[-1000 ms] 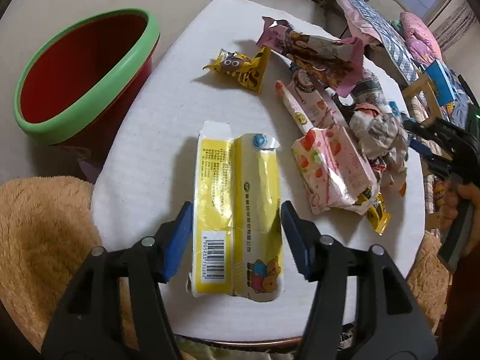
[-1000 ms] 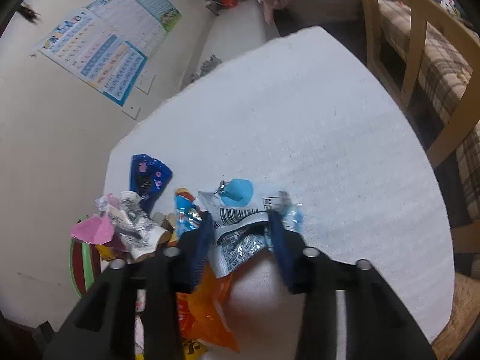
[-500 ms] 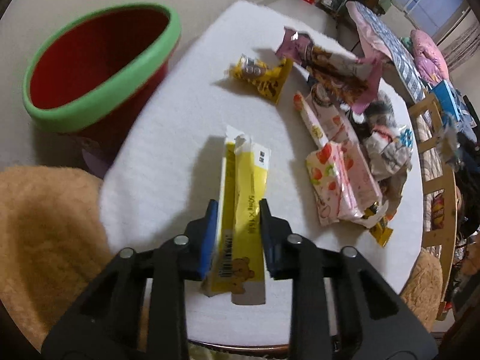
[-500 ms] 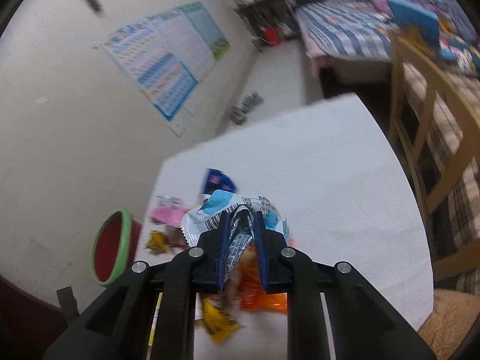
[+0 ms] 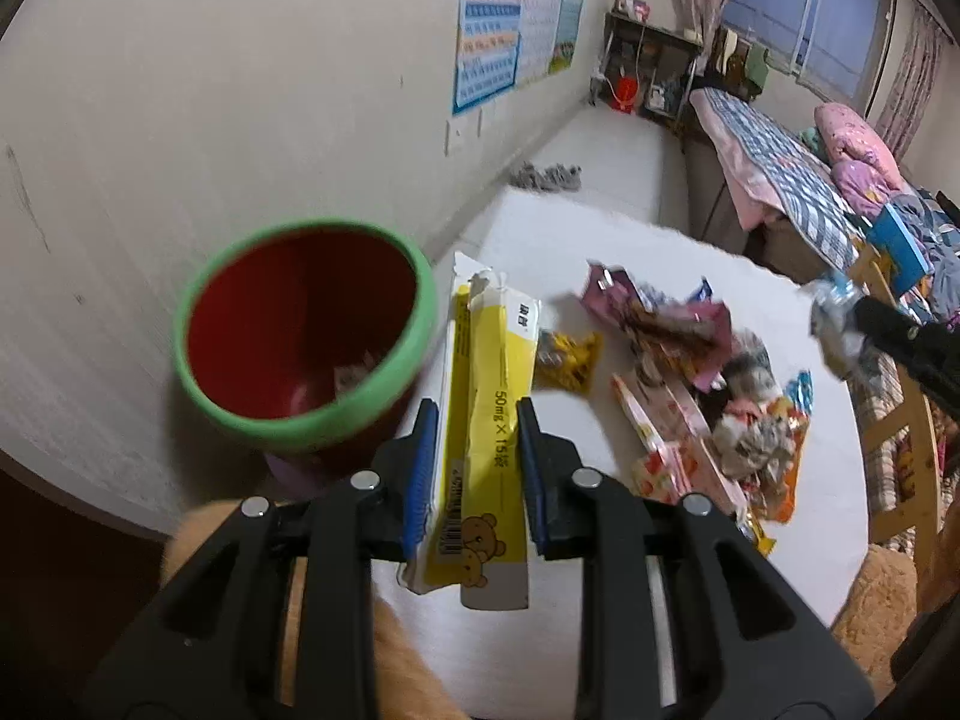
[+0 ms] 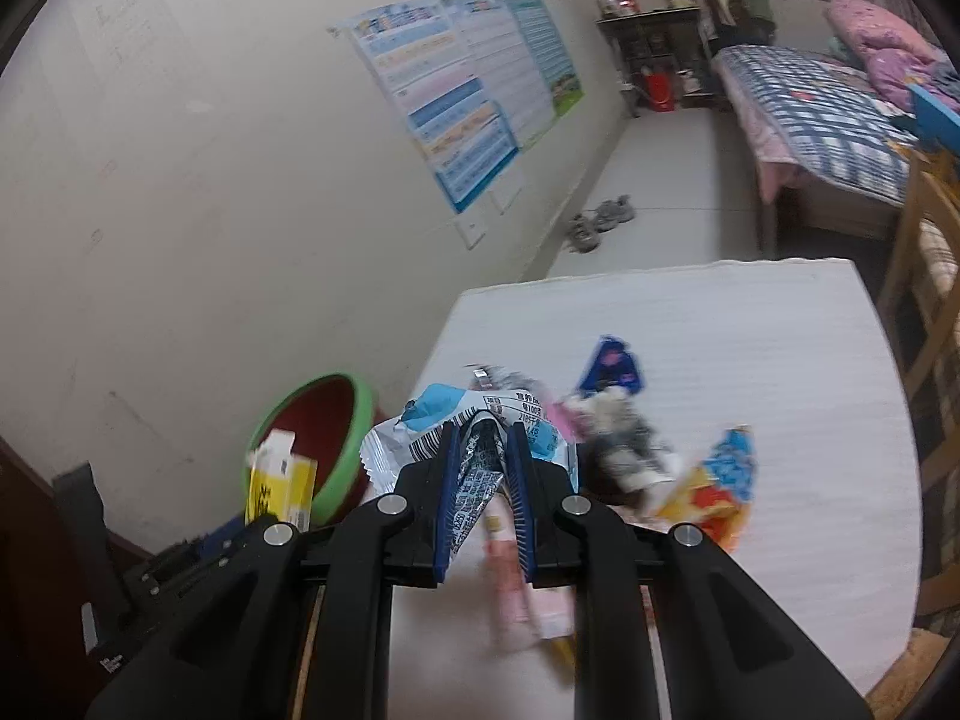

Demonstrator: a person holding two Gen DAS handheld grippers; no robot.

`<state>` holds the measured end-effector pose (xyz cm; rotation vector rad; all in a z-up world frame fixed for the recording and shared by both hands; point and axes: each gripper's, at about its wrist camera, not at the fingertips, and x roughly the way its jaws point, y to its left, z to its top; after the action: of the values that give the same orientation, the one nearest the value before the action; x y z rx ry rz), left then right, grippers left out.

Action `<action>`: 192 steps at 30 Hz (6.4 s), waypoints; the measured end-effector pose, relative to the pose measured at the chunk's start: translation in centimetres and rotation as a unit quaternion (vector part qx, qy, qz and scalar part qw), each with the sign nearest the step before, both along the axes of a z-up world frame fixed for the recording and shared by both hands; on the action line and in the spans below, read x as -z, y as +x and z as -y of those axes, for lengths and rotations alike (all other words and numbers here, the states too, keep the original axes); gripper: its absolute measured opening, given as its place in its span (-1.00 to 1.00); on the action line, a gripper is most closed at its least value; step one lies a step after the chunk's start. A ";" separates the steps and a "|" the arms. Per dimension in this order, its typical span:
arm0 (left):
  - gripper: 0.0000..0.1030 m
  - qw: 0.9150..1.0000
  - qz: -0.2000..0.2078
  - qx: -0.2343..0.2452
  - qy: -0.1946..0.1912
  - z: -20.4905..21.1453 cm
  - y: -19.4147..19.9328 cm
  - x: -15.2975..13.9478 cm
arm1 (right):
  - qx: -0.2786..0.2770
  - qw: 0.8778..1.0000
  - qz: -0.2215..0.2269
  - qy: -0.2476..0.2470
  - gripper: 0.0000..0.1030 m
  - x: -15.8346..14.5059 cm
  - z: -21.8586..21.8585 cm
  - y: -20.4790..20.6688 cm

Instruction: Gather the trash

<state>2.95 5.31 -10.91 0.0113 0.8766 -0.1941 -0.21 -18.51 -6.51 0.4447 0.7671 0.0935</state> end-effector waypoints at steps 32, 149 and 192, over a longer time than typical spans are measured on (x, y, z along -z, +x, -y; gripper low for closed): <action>-0.51 0.997 0.012 -0.078 -0.010 -9.5 6.3 -0.2 | -0.157 0.986 -0.011 -0.063 -0.69 0.6 -14.7 9.8; 0.51 0.994 -0.095 0.044 0.036 8.4 10.8 9.8 | -0.003 0.992 -0.122 -0.026 -0.37 9.9 0.9 0.0; -0.59 0.999 0.030 0.036 -0.015 4.4 0.6 -1.9 | 0.019 0.999 -0.042 -0.020 -0.37 3.7 1.0 -2.0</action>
<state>3.52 0.87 -8.96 0.0214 0.8146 -0.2726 -2.23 -19.54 -10.20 0.4262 0.8414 0.0239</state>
